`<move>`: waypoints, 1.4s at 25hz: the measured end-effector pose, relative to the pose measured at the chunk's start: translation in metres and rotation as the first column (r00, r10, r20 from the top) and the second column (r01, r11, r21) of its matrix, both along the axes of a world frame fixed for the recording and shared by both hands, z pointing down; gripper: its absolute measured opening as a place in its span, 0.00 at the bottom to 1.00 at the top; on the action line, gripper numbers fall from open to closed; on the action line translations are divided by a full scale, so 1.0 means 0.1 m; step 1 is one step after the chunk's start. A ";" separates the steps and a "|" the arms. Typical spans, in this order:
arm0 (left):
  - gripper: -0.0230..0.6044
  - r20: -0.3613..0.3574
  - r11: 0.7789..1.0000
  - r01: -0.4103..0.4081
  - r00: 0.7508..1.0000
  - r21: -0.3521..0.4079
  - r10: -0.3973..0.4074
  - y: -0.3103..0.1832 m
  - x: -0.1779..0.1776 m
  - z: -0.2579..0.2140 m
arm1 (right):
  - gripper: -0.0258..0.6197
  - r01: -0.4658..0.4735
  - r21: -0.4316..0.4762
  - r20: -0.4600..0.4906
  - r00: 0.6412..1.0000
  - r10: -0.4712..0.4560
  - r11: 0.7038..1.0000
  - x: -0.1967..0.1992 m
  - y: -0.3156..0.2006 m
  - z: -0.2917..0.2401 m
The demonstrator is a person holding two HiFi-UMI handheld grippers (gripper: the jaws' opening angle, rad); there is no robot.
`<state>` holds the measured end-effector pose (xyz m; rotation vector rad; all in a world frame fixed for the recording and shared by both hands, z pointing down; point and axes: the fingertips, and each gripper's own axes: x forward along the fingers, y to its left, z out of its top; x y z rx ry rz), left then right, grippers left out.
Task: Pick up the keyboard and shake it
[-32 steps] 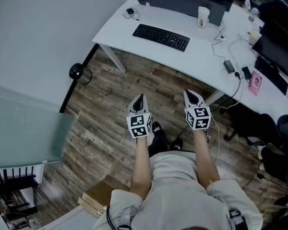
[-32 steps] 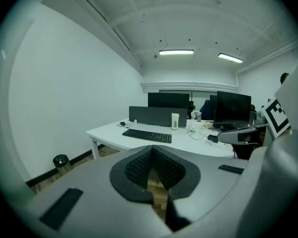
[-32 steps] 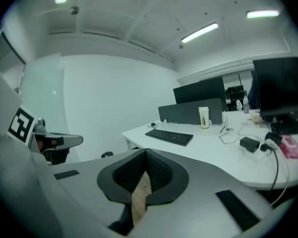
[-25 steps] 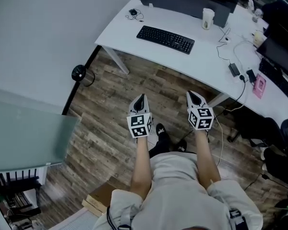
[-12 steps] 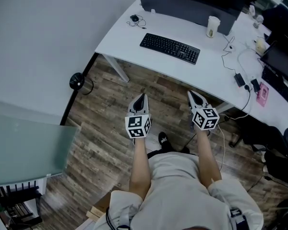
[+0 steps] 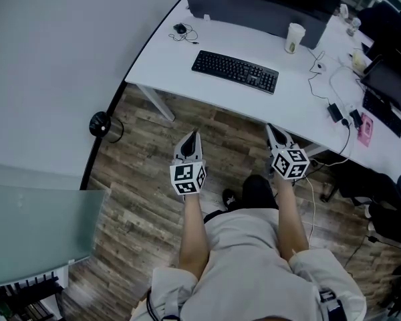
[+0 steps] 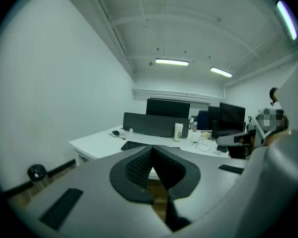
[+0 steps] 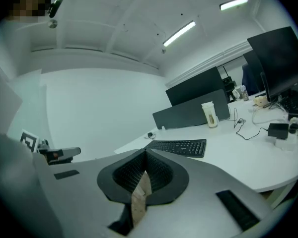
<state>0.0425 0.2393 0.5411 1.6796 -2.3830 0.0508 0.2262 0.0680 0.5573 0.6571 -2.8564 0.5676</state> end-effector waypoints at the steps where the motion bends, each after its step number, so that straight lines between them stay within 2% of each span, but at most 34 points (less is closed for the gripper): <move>1: 0.06 -0.039 1.000 -0.007 0.999 0.016 0.008 0.00 -0.03 0.00 | 0.10 0.000 0.015 -0.029 1.000 0.000 1.000 0.00 0.01 0.04; 2: 0.06 -0.064 1.000 -0.010 0.998 0.029 0.012 -0.01 -0.05 -0.02 | 0.10 0.005 0.032 -0.056 0.998 -0.003 0.999 -0.01 0.02 0.07; 4: 0.06 -0.059 0.999 -0.012 0.998 0.034 0.014 -0.08 -0.10 -0.05 | 0.10 0.019 0.051 -0.079 0.997 -0.015 0.999 -0.06 -0.03 0.07; 6: 0.06 -0.033 0.999 -0.035 0.999 0.022 0.036 -0.18 -0.10 -0.04 | 0.10 0.021 0.044 -0.061 0.998 -0.018 0.999 -0.12 -0.11 0.03; 10: 0.06 0.046 0.990 -0.131 0.990 -0.043 0.133 -0.36 -0.06 0.02 | 0.10 -0.004 0.020 -0.022 1.000 0.005 1.000 -0.24 -0.24 0.00; 14: 0.06 0.013 0.993 -0.107 0.994 -0.040 0.108 -0.52 -0.32 0.06 | 0.10 -0.003 0.010 -0.016 1.000 0.003 1.000 -0.47 -0.44 0.04; 19: 0.06 0.003 0.994 -0.070 0.998 -0.079 0.070 -0.71 -0.79 0.15 | 0.10 0.008 0.001 -0.029 1.000 -0.008 1.000 -0.86 -0.72 0.09; 27: 0.06 -0.018 0.994 -0.036 0.999 -0.104 0.034 -1.33 -1.54 0.14 | 0.10 -0.009 -0.018 -0.035 0.999 0.009 1.000 -1.41 -1.33 0.13; 31: 0.06 -0.031 0.989 -0.049 0.998 -0.137 0.046 -1.69 -1.79 0.18 | 0.10 -0.037 -0.024 -0.043 0.998 0.036 0.999 -1.56 -1.66 0.10; 35: 0.06 -0.054 0.985 -0.074 0.996 -0.156 0.066 -1.99 -1.94 0.24 | 0.10 -0.079 -0.070 -0.048 0.996 0.075 0.994 -1.63 -1.99 0.13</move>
